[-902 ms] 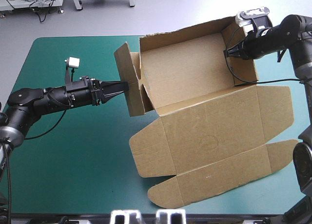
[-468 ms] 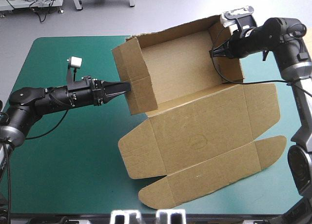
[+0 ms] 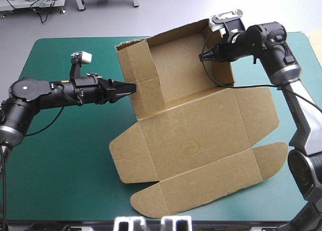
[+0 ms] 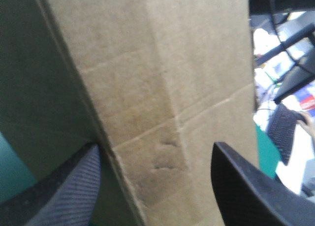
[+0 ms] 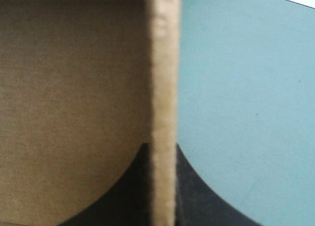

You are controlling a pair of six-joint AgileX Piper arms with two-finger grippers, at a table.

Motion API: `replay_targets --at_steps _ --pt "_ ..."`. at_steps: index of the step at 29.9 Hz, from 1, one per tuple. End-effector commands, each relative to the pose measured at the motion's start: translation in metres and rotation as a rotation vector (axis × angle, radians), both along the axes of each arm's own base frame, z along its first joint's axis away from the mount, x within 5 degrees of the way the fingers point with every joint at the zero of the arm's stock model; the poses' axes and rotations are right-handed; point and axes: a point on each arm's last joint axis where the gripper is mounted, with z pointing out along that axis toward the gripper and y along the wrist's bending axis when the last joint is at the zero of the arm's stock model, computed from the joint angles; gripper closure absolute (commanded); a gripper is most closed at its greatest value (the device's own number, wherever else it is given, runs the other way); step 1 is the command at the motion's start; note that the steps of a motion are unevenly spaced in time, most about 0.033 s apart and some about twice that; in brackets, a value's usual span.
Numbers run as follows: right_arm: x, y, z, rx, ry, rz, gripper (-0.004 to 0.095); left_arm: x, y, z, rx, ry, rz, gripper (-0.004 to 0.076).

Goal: Fold the box

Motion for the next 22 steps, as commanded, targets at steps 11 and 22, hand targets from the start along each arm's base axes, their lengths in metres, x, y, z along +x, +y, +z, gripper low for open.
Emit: replay_targets --at_steps 11,22 --pt "-0.013 0.006 0.036 0.179 -0.127 0.0 0.0926 0.009 -0.025 0.019 0.058 -0.069 0.372 0.0274" --pt "-0.015 0.013 0.039 0.269 -0.12 0.036 0.0926 0.031 -0.035 -0.004 0.105 -0.019 0.416 0.0325"
